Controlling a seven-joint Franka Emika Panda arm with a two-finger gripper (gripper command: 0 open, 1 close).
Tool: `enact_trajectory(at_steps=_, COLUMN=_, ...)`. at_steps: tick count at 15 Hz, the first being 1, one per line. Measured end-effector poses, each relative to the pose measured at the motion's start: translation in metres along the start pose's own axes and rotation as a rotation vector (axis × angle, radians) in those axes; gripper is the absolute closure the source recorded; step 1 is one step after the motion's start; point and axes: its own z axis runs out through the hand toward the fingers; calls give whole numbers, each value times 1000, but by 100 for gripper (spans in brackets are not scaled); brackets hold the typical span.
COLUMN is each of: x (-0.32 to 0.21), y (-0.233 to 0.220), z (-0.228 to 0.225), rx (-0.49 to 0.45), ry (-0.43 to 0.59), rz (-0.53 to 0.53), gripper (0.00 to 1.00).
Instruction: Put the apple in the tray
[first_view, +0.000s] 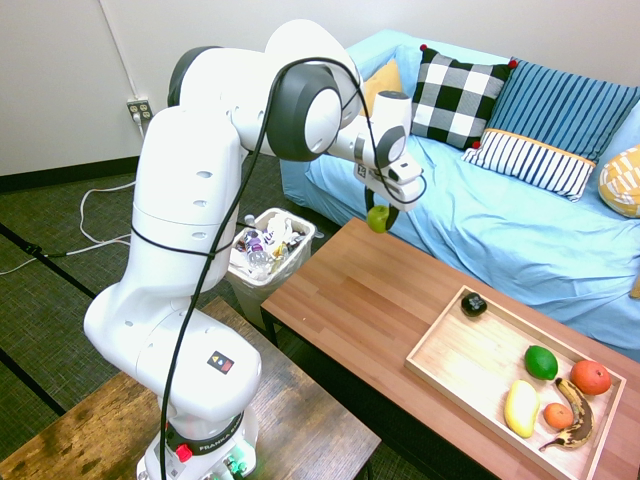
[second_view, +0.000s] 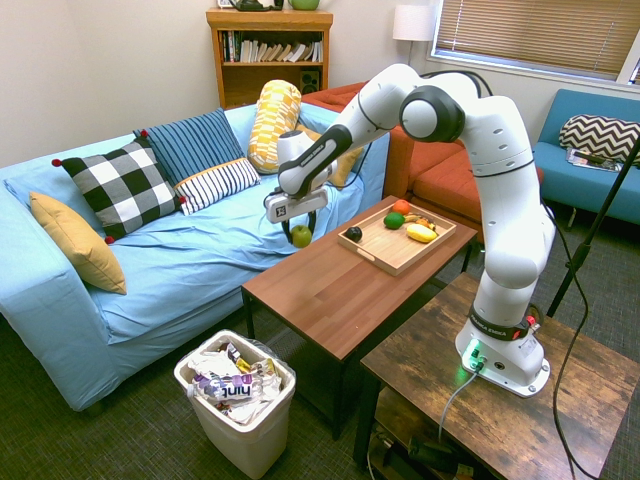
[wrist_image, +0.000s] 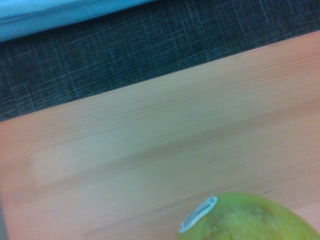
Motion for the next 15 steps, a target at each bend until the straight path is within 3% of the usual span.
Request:
enact_trajectory(at_steps=7, x=150, y=129, z=11, rx=0, ry=-25, rz=193, gripper=100)
enact_trajectory(at_steps=15, x=227, y=205, z=98, rx=-31, ry=-59, rz=365, gripper=100)
